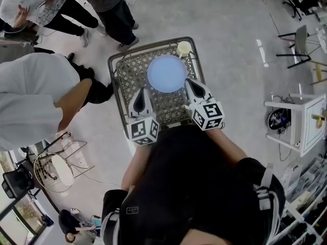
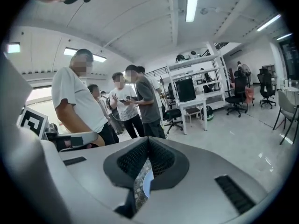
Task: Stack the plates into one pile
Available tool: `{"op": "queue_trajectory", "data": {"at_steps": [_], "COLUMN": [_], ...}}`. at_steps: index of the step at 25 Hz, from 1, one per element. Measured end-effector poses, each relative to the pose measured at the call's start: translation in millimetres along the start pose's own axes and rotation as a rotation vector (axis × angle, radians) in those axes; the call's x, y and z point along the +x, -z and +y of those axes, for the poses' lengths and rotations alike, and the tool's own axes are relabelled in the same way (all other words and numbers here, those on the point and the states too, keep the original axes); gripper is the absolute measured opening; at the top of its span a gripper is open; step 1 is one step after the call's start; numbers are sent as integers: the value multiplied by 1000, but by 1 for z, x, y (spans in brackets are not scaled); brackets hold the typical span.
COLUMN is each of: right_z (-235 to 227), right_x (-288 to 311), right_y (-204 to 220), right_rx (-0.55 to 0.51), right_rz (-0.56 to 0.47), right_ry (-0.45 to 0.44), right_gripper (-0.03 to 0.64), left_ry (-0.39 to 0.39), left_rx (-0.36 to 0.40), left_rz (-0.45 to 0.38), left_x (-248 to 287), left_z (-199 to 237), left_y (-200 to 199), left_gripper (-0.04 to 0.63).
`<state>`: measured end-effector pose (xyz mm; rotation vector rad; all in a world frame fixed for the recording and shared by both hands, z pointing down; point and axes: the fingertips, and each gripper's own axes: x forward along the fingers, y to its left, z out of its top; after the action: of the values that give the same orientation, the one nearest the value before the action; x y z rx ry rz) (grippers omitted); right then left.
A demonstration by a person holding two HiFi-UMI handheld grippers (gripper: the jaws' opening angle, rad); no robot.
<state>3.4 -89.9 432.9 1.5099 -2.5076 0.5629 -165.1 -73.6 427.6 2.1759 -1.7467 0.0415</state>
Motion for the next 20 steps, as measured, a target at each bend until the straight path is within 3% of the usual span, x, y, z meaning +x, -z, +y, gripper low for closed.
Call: {"op": "queue_trajectory", "data": {"at_steps": [20], "right_z": [0], "right_x": [-10], "right_y": [-3], "right_rx": [-7], "right_rz": [-9], "right_ry": [-14], "right_gripper": [9], "left_ry": [16], "left_rx": [36], "left_rz": [1], "left_x": [6], "left_z": [-12], "left_y": [4], "left_gripper": [15]}}
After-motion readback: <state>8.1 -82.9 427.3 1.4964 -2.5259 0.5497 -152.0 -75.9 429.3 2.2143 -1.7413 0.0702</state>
